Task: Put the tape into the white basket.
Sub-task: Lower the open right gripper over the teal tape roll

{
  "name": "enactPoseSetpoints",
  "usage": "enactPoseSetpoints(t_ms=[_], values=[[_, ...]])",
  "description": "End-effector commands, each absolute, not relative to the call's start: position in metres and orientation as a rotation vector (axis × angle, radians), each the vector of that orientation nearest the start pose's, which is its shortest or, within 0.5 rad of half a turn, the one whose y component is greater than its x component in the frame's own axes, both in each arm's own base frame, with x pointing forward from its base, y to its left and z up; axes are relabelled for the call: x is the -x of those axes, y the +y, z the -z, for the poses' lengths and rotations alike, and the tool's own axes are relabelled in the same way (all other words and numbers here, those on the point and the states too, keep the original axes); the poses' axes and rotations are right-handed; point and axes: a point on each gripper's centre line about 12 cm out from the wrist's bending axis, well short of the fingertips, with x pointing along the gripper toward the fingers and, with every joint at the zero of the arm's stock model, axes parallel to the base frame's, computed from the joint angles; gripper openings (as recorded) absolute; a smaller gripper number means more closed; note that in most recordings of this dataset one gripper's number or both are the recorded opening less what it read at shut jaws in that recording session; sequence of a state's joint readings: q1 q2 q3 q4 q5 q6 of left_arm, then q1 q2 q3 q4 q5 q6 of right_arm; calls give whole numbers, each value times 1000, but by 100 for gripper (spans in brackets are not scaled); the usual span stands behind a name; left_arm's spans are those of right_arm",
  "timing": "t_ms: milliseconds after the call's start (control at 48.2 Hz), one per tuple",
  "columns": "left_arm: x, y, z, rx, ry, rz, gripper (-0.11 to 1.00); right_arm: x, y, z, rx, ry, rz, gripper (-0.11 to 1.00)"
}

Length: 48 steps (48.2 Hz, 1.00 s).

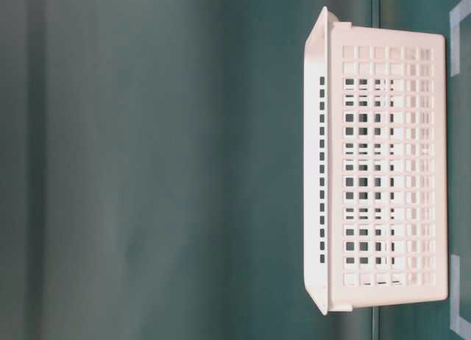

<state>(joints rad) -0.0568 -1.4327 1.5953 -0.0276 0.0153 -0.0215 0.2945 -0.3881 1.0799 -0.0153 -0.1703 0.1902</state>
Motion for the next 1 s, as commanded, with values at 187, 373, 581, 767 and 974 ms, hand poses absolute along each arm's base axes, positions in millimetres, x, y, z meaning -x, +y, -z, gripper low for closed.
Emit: enactPoseSetpoints(t_ms=[187,373,581,767,974], values=[[-124,-6,-162,42,162,47,-10,-276,89,-173,-89,562,-257,96],[-124,-6,-162,43,161,47,-10,-279,105,-166,-79,604,-294,96],[-124,-6,-162,44,161,44,-10,-282,114,-155,-98,660,-301,96],[-124,-6,-162,44,161,44,-10,-284,119,-146,-91,689,-305,96],[-124,-6,-162,44,161,44,-10,-290,121,-140,-80,735,-297,96]])
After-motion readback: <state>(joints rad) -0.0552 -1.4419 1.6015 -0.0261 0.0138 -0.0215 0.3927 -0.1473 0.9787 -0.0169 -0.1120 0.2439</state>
